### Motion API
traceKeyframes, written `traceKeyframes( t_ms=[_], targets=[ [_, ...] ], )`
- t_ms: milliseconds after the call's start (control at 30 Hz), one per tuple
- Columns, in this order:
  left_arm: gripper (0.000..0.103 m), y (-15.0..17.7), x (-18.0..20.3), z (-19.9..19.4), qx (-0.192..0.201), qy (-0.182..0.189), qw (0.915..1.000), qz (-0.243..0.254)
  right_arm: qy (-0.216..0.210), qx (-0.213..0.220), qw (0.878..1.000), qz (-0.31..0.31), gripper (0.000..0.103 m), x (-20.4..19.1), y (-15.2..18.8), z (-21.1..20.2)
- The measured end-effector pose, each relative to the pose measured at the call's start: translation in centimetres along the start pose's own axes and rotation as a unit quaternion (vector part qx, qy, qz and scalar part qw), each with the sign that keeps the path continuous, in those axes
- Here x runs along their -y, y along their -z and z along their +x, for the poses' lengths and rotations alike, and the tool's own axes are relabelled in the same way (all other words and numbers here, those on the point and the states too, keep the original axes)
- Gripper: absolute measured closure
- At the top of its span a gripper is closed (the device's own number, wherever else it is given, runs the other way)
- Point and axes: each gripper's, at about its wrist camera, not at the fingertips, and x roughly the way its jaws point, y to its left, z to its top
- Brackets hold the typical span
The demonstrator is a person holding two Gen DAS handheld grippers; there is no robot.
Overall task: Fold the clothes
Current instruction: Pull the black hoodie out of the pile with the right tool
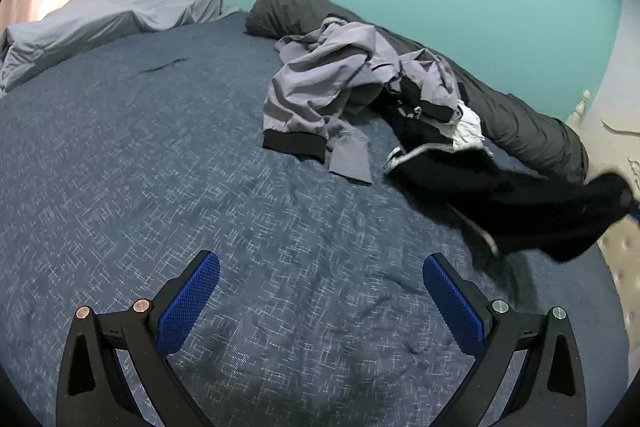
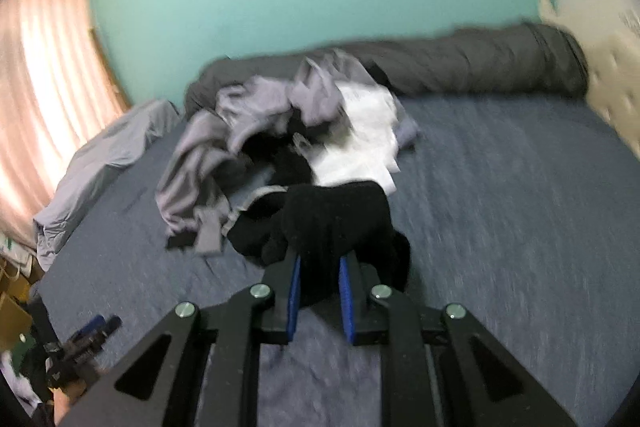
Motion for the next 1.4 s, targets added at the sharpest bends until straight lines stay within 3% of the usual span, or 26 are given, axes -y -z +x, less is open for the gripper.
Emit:
traceKeyframes(
  t_ms=[300, 400, 467, 567, 633, 733, 867, 1100, 1300, 1367, 1400],
  targets=[
    [0.0, 0.6, 0.1, 1.8, -0.007, 0.012, 0.9999, 0.005, 0.089, -0.071, 0.991, 0.07, 0.081, 6.7, 3.4, 4.0],
    [0.0, 0.5, 0.3, 2.4, -0.009, 0.011, 0.9998, 0.011, 0.143, -0.055, 0.987, 0.047, 0.07, 6.3, 3.5, 3.5],
    [0.0, 0.4, 0.5, 2.8, -0.01, 0.011, 0.9998, 0.015, 0.184, -0.031, 0.982, 0.026, 0.07, 5.6, 3.6, 2.5],
    [0.0, 0.4, 0.4, 3.3, -0.015, 0.014, 0.9997, 0.01, 0.182, -0.003, 0.983, 0.003, 0.068, 4.1, 3.9, 1.5],
    [0.0, 0.4, 0.5, 3.5, -0.017, 0.016, 0.9997, 0.01, 0.141, -0.003, 0.99, -0.016, 0.058, 2.7, 4.2, 1.9],
    [0.0, 0.5, 0.5, 3.7, -0.017, 0.008, 0.9997, 0.018, 0.078, -0.043, 0.994, -0.062, 0.049, -0.4, 5.6, 4.4],
    [0.0, 0.6, 0.0, 3.7, -0.019, 0.004, 0.9998, 0.011, 0.043, -0.097, 0.989, -0.105, 0.041, -4.0, 8.1, 9.1],
    [0.0, 0.7, -0.7, 4.1, -0.027, 0.0, 0.9995, 0.013, 0.1, -0.123, 0.983, -0.091, 0.036, -4.3, 8.9, 15.5],
    [0.0, 0.7, -1.1, 4.9, -0.041, 0.0, 0.9992, 0.006, 0.145, -0.15, 0.971, -0.115, 0.035, -3.3, 8.8, 19.9],
    [0.0, 0.5, -1.2, 5.0, -0.039, -0.002, 0.9992, 0.006, 0.147, -0.15, 0.972, -0.11, 0.042, -2.7, 8.6, 20.4],
    [0.0, 0.5, -1.2, 5.1, -0.039, -0.002, 0.9992, 0.006, 0.148, -0.147, 0.972, -0.106, 0.055, -2.4, 8.4, 20.3]
  ],
)
